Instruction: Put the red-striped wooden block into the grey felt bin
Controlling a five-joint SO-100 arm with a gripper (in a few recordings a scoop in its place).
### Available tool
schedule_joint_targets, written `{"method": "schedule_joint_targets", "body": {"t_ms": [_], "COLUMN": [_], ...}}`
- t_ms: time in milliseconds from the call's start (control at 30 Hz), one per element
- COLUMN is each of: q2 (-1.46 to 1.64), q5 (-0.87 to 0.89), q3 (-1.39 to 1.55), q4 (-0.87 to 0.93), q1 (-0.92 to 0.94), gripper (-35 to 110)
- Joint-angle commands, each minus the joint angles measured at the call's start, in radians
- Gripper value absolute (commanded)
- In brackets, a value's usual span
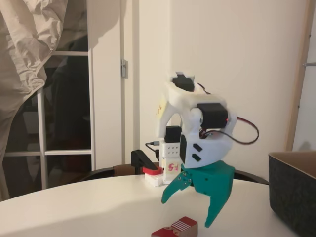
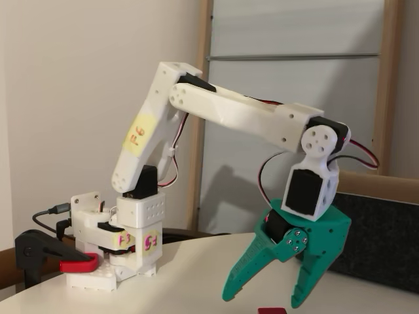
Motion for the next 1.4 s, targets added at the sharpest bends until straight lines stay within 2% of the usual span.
{"method": "schedule_joint_targets", "body": {"t_ms": [0,467,1100,1367], "q2": [0.0,-0.04,-0.057,-0.097], "q5": [-0.017,0.051,0.261,0.296], "q3": [-0.037,-0.104,-0.095,-0.089], "q4": [0.012,-0.025,-0.058,-0.058], "q1": [-0.018,-0.009,0.084,0.101], "gripper": [39,38,37,37]}}
